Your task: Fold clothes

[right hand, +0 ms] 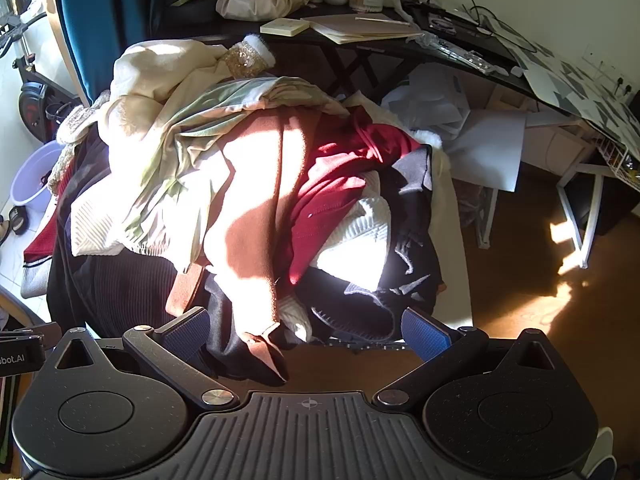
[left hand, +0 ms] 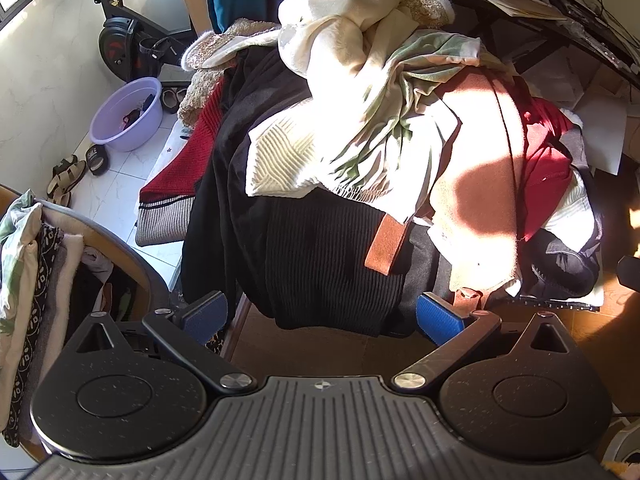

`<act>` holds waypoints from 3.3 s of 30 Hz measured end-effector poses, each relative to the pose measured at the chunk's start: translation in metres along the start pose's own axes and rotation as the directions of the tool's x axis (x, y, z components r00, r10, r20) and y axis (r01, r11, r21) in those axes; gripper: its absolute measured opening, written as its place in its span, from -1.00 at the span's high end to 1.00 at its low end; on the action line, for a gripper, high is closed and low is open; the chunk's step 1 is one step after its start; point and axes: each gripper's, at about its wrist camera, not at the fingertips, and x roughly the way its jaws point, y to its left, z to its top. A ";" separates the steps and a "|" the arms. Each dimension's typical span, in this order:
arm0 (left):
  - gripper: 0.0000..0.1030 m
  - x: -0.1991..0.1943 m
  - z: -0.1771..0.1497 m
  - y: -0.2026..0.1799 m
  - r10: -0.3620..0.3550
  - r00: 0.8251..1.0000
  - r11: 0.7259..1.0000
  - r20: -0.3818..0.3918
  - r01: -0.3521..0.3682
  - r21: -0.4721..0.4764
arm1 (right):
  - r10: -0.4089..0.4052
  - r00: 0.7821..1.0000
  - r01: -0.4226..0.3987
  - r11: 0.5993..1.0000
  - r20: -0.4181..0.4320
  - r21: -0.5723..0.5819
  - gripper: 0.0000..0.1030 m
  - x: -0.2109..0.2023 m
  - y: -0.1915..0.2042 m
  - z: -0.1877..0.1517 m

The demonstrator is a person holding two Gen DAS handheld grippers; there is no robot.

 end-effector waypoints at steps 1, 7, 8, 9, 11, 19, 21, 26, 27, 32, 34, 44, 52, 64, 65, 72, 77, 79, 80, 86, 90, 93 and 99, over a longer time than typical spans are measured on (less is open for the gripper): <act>-0.99 0.000 -0.001 0.001 -0.002 1.000 1.000 0.001 0.002 0.000 | 0.000 1.000 0.000 1.000 0.001 -0.001 -0.98 0.000 0.000 0.000; -0.99 -0.001 -0.002 0.001 -0.004 1.000 1.000 0.002 0.004 -0.003 | -0.002 1.000 0.002 1.000 0.003 -0.008 -0.98 -0.001 0.003 0.000; -0.99 0.000 -0.001 0.000 0.001 1.000 1.000 -0.001 -0.001 -0.003 | -0.002 1.000 0.002 1.000 0.003 -0.009 -0.98 -0.002 0.003 0.000; -0.99 0.000 0.000 -0.001 0.003 1.000 1.000 -0.003 -0.003 -0.005 | -0.002 1.000 0.002 1.000 0.002 -0.009 -0.98 -0.002 0.005 0.000; -0.99 -0.003 0.000 0.004 -0.005 1.000 1.000 -0.004 0.005 -0.014 | -0.002 1.000 0.002 1.000 0.000 -0.010 -0.98 -0.002 0.006 0.002; -0.99 -0.003 -0.002 0.002 -0.009 1.000 1.000 -0.007 0.009 -0.015 | -0.006 1.000 0.006 1.000 0.008 -0.029 -0.98 -0.005 0.007 0.001; -0.99 -0.003 -0.002 0.002 -0.010 1.000 1.000 -0.008 0.010 -0.016 | -0.008 1.000 0.008 1.000 0.007 -0.029 -0.98 -0.006 0.006 0.001; -0.99 -0.004 -0.002 0.001 -0.011 1.000 1.000 -0.009 0.011 -0.017 | -0.011 1.000 0.012 1.000 0.007 -0.027 -0.98 -0.007 0.005 0.001; -0.99 -0.004 -0.002 0.000 -0.011 1.000 1.000 -0.009 0.011 -0.016 | -0.011 1.000 0.011 1.000 0.008 -0.027 -0.98 -0.007 0.004 0.001; -0.99 -0.004 -0.002 -0.002 -0.011 1.000 1.000 -0.007 0.011 -0.013 | -0.012 1.000 0.013 1.000 0.010 -0.025 -0.98 -0.007 0.004 0.000; -0.99 -0.005 -0.002 -0.003 -0.011 1.000 1.000 -0.006 0.011 -0.010 | -0.013 1.000 0.013 1.000 0.010 -0.022 -0.98 -0.007 0.003 -0.001; -0.99 0.000 -0.001 -0.010 -0.015 1.000 1.000 -0.017 0.015 0.005 | -0.026 1.000 0.025 1.000 -0.015 -0.013 -0.98 -0.003 -0.003 -0.006; -0.99 0.008 0.002 -0.021 -0.012 0.999 0.999 -0.050 0.014 0.030 | -0.044 0.998 0.044 0.999 -0.041 -0.005 -0.98 0.003 -0.011 -0.007; -0.99 0.009 0.011 -0.037 -0.010 0.999 0.998 -0.049 0.012 0.057 | -0.056 0.998 0.057 0.998 -0.042 0.021 -0.98 0.006 -0.026 -0.002; -0.99 0.009 0.011 -0.039 -0.010 0.999 0.998 -0.048 0.013 0.059 | -0.057 0.998 0.057 0.998 -0.040 0.022 -0.98 0.006 -0.028 -0.002; -0.99 0.009 0.017 -0.051 -0.015 0.999 0.997 -0.043 0.018 0.072 | -0.063 0.997 0.064 0.997 -0.036 0.032 -0.98 0.008 -0.038 0.002; -0.99 0.010 0.022 -0.063 -0.019 0.999 0.996 -0.037 0.022 0.091 | -0.070 0.997 0.071 0.996 -0.034 0.053 -0.98 0.009 -0.050 0.004; -0.99 0.010 0.025 -0.068 -0.019 0.999 0.995 -0.034 0.023 0.100 | -0.071 0.997 0.073 0.996 -0.030 0.059 -0.98 0.009 -0.054 0.005; -0.99 0.010 0.026 -0.071 -0.019 0.999 0.994 -0.033 0.023 0.105 | -0.073 0.997 0.074 0.995 -0.027 0.064 -0.98 0.009 -0.057 0.006; -0.99 0.009 0.029 -0.084 -0.016 1.000 0.994 -0.024 0.019 0.111 | -0.069 0.997 0.071 0.995 -0.021 0.072 -0.98 0.011 -0.070 0.010; -0.99 0.007 0.028 -0.088 -0.002 1.000 0.995 -0.024 0.004 0.098 | -0.053 0.998 0.054 0.996 -0.020 0.067 -0.98 0.014 -0.076 0.013; -0.99 0.003 0.029 -0.089 0.021 1.000 0.997 -0.014 -0.020 0.079 | -0.035 0.999 0.036 0.997 -0.014 0.071 -0.98 0.016 -0.082 0.017; -0.99 -0.007 0.026 -0.085 0.073 0.997 0.997 -0.001 -0.073 0.017 | 0.015 1.000 -0.015 0.999 0.007 0.042 -0.98 0.018 -0.084 0.024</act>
